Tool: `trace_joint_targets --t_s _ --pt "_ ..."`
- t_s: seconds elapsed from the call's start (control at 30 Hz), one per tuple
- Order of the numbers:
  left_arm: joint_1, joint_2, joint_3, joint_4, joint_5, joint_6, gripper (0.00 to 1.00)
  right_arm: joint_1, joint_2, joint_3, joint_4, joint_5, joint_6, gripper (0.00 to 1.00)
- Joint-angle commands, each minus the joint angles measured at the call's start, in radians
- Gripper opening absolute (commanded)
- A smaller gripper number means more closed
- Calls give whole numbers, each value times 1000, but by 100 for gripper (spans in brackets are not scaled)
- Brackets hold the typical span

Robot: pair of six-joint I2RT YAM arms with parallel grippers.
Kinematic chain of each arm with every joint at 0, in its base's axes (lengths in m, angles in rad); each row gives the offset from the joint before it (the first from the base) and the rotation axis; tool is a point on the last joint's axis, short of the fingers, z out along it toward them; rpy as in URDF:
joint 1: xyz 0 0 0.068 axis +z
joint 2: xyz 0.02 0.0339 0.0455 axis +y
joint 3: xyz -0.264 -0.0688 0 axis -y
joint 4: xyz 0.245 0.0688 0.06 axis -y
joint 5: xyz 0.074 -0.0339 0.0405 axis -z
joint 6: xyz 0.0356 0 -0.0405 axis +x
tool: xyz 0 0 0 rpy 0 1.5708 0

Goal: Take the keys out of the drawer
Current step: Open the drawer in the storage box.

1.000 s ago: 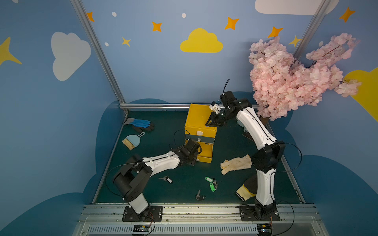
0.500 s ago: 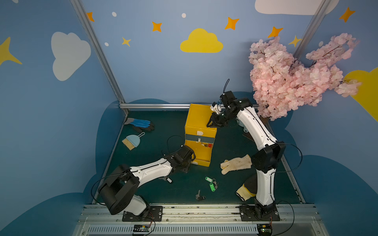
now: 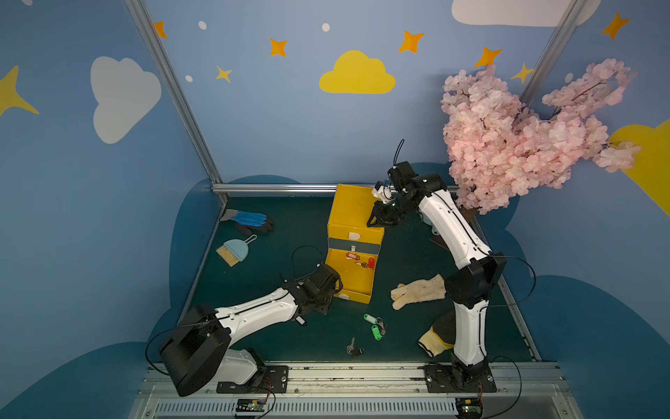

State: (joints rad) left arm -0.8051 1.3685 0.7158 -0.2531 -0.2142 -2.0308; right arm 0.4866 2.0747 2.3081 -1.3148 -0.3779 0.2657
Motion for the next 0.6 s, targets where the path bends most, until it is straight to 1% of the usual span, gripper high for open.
trace_joint_targets --t_s 0.0,0.07,0.2,0.3,0.4,0.47,0.57 --pt "-14 12 17 -19 6 16 46 27 -52 19 -88 81 -55 31" --pt "-24 9 21 -58 7 16 46 50 -82 16 -88 119 -76 31" --pt "-42 -28 -17 -68 -5 -14 46 114 -148 -31 -74 189 -139 31" --pt "-47 -56 -40 -70 -14 -25 46 168 -212 -120 -29 213 -199 31" --pt "-49 -71 -54 -68 -18 -31 46 209 -265 -237 34 193 -248 31" --pt "-49 -77 -59 -63 -28 -32 46 234 -282 -296 55 202 -272 31" --pt "-45 -83 -84 9 -38 -46 46 261 -281 -359 56 228 -314 31"
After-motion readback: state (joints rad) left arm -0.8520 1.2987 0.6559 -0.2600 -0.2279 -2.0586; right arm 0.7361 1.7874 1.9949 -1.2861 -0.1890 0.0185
